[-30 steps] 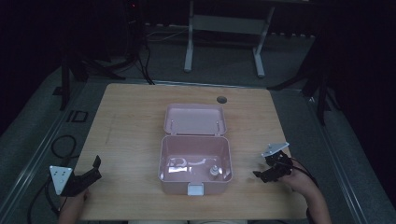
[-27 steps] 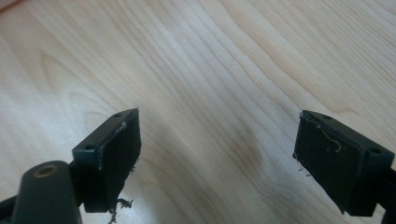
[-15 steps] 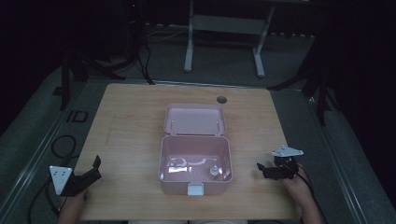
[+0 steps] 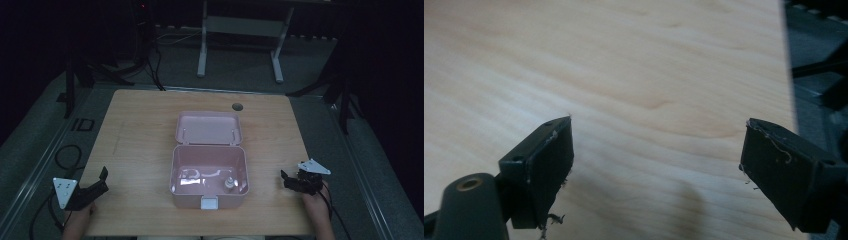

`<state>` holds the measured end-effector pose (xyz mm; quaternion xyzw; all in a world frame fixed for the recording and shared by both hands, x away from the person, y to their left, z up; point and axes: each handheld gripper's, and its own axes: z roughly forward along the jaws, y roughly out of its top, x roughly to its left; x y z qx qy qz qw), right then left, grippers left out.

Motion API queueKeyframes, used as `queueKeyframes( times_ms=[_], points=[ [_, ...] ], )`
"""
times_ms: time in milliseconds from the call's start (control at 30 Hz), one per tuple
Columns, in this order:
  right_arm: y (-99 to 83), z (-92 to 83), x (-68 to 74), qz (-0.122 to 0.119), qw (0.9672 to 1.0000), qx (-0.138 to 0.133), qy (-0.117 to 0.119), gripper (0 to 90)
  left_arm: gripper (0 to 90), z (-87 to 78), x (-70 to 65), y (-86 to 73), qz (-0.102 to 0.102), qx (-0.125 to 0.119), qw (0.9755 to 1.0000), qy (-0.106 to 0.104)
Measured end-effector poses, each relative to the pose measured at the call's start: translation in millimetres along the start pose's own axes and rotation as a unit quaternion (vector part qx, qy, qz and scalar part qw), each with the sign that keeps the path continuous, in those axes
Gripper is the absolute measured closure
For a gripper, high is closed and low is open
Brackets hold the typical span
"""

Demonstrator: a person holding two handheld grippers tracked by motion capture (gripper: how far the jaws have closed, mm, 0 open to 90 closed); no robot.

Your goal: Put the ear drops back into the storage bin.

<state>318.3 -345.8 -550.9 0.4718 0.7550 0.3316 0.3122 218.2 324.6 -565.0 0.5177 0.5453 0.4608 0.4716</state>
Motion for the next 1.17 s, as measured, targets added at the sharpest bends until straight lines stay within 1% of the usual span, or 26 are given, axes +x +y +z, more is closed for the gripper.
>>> queueKeyframes(
  times_ms=[33, 67, 133, 167, 300, 333, 367, 400, 433, 500, 533, 633, 733, 867, 967, 1167],
  points=[
    [-0.5, -0.6, -1.0, 0.006, 1.0, -0.004, -0.001, 13.4, 0.4, 0.0, 0.0, 0.0, 0.0, 0.0, 1.0, 0.0],
    [-1.5, -1.3, -1.4, 0.013, 0.9998, -0.013, -0.009, 13.4, 0.4, 0.0, -0.1, 0.0, 0.0, 0.0, 1.0, 0.0],
    [-2.7, -1.6, -2.8, 0.024, 0.9994, -0.018, -0.018, 13.3, 0.4, 0.0, 0.0, 0.0, 0.0, 0.0, 1.0, 0.0],
    [-3.9, -2.4, -3.6, 0.03, 0.9988, -0.027, -0.027, 13.3, 0.4, 0.0, 0.1, 0.0, 0.0, 0.0, 1.0, -0.001],
    [-4.8, -6.0, -6.1, 0.056, 0.9962, -0.056, -0.037, 13.3, 0.4, 0.2, 0.1, 0.1, -0.002, 0.0, 1.0, -0.001],
    [-4.6, -6.2, -6.5, 0.062, 0.9957, -0.059, -0.035, 13.3, 0.4, 0.2, 0.1, 0.1, -0.001, 0.0, 1.0, -0.001],
    [-4.3, -6.1, -6.8, 0.064, 0.9956, -0.058, -0.036, 13.3, 0.4, 0.1, 0.1, 0.1, -0.001, 0.0, 1.0, -0.001],
    [-4.3, -6.1, -6.5, 0.064, 0.9951, -0.061, -0.043, 13.3, 0.4, 0.1, 0.1, 0.1, -0.001, 0.0, 1.0, -0.001],
    [-4.4, -6.3, -6.3, 0.065, 0.9947, -0.065, -0.046, 13.3, 0.4, 0.1, 0.2, 0.0, 0.0, 0.0, 1.0, -0.001],
    [-4.4, -6.8, -7.2, 0.072, 0.994, -0.071, -0.041, 13.0, 0.4, 0.2, 0.0, 0.1, -0.001, 0.0, 1.0, -0.001],
    [-4.9, -7.2, -7.4, 0.075, 0.9935, -0.073, -0.045, 13.0, 0.4, 0.2, 0.1, 0.1, -0.001, 0.001, 1.0, -0.002],
    [-5.9, -7.1, -9.9, 0.088, 0.9923, -0.073, -0.048, 13.0, 0.4, 0.2, 0.2, 0.1, -0.001, 0.001, 1.0, -0.002],
    [-6.4, -5.4, -10.8, 0.095, 0.9918, -0.063, -0.058, 13.1, 0.4, 0.2, 0.4, 0.2, -0.002, 0.001, 1.0, -0.002],
    [-5.8, -3.4, -8.0, 0.085, 0.9928, -0.055, -0.064, 13.0, 0.4, 0.3, 0.4, 0.2, -0.002, 0.001, 1.0, -0.002],
    [-5.6, -2.7, -7.0, 0.082, 0.9931, -0.052, -0.066, 13.0, 0.4, 0.2, 0.4, 0.2, -0.001, 0.001, 1.0, -0.002],
    [-5.8, -3.0, -7.8, 0.088, 0.9925, -0.052, -0.067, 13.0, 0.4, 0.3, 0.5, 0.2, -0.001, 0.002, 1.0, -0.002]
  ],
)
